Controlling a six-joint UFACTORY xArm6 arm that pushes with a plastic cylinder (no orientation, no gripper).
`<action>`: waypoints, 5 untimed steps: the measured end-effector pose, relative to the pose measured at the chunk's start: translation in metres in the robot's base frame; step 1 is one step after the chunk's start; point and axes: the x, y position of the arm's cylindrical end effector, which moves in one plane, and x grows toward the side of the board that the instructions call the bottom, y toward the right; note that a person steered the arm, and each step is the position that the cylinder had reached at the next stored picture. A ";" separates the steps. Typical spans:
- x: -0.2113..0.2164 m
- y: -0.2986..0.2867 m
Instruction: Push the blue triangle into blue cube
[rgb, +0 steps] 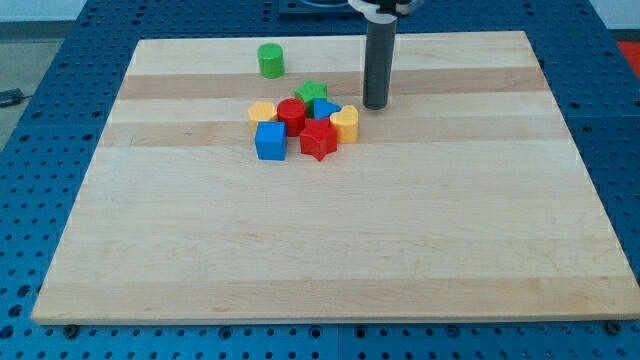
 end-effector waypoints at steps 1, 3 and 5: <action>0.018 -0.003; 0.026 -0.051; 0.047 -0.065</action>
